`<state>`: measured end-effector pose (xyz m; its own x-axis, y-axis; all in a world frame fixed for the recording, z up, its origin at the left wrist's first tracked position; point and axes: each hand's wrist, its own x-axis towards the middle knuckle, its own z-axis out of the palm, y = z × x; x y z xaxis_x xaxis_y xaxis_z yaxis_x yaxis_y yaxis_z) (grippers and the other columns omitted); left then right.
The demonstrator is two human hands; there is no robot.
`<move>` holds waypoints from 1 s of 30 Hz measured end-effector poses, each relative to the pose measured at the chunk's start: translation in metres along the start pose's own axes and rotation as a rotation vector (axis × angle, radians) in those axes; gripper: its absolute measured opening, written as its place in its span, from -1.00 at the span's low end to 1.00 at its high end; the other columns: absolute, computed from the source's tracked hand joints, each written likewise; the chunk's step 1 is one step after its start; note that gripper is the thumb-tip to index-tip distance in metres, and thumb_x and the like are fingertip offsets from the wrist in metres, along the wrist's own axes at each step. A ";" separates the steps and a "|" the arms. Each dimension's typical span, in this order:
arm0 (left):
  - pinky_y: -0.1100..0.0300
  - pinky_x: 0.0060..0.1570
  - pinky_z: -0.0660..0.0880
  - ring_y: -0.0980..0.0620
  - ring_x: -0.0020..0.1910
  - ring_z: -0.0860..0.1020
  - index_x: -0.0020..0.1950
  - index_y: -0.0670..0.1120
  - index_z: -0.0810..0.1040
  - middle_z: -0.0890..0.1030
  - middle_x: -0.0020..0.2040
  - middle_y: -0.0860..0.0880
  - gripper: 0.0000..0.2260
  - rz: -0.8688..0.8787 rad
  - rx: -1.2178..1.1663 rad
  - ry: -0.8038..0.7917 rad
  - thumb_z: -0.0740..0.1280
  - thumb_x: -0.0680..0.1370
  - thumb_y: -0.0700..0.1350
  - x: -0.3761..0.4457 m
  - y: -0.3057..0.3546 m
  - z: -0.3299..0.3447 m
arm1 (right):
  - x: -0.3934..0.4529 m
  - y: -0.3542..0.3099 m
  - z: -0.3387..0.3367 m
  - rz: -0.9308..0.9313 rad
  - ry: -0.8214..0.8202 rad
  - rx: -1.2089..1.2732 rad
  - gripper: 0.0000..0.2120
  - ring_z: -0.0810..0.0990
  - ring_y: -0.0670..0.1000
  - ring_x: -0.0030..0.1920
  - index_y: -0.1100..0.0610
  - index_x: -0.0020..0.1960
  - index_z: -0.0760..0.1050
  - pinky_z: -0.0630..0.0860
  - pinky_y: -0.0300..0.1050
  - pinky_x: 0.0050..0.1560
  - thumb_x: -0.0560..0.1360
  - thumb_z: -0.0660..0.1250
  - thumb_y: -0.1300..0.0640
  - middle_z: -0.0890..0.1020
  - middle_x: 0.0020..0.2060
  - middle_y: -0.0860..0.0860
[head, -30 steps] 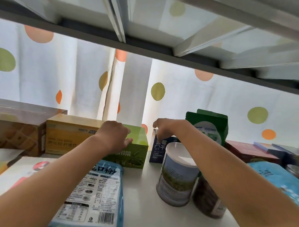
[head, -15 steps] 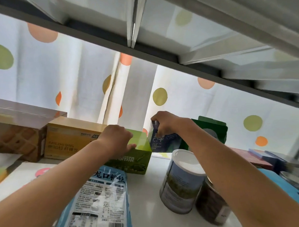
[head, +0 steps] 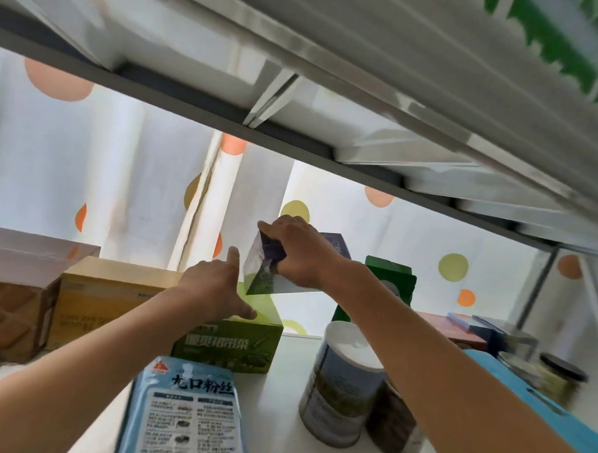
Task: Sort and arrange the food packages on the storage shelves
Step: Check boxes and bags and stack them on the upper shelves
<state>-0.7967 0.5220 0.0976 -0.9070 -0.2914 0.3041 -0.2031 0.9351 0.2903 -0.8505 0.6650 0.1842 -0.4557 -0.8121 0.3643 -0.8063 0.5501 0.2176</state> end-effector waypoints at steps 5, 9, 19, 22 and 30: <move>0.23 -0.14 0.40 0.06 0.07 0.51 0.19 0.02 0.45 0.53 0.13 0.15 -0.42 0.113 -0.496 0.154 0.64 0.29 0.03 0.000 -0.001 -0.028 | -0.011 -0.013 -0.013 0.001 0.133 0.247 -0.28 0.48 0.14 0.21 0.19 0.51 0.35 0.49 0.05 0.25 0.42 0.55 0.20 0.54 0.18 0.13; 0.27 -0.17 0.38 0.11 0.00 0.58 -0.06 0.08 0.57 0.62 0.01 0.17 -0.68 0.160 -0.598 0.277 0.63 0.32 0.00 -0.028 -0.002 -0.048 | -0.030 -0.022 -0.025 -0.004 0.197 0.343 -0.22 0.48 0.09 0.19 0.17 0.53 0.33 0.45 -0.10 0.17 0.40 0.58 0.17 0.54 0.22 0.10; 0.29 -0.22 0.36 0.29 -0.15 0.52 -0.07 0.10 0.58 0.59 -0.17 0.28 -0.70 0.085 -0.739 0.444 0.63 0.32 -0.06 -0.113 0.064 -0.060 | -0.127 -0.019 -0.073 -0.009 0.349 0.297 -0.58 0.52 0.01 0.05 0.14 0.24 0.53 0.52 0.01 0.18 0.45 0.54 0.05 0.61 0.08 0.04; 0.16 -0.10 0.49 0.18 -0.11 0.57 -0.02 0.07 0.57 0.57 -0.15 0.29 -0.65 0.066 -0.784 0.440 0.63 0.31 -0.06 -0.140 0.094 -0.060 | -0.174 0.004 -0.083 0.066 0.419 0.280 -0.69 0.52 0.03 0.05 0.11 0.14 0.55 0.50 0.11 0.19 0.45 0.44 0.01 0.61 0.02 0.01; 0.22 -0.33 0.61 -0.01 -0.08 0.66 0.12 -0.03 0.57 0.66 -0.02 0.06 -0.55 0.014 -1.092 0.255 0.63 0.30 -0.10 -0.225 0.194 -0.046 | -0.324 0.038 -0.095 0.337 0.434 0.651 -0.31 0.23 0.00 0.53 -0.05 0.59 0.08 0.26 -0.18 0.42 0.59 0.38 0.02 0.19 0.58 -0.04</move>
<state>-0.6152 0.7602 0.1271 -0.7791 -0.4323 0.4540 0.3526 0.2966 0.8875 -0.6976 0.9680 0.1604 -0.6325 -0.4055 0.6600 -0.7702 0.4196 -0.4803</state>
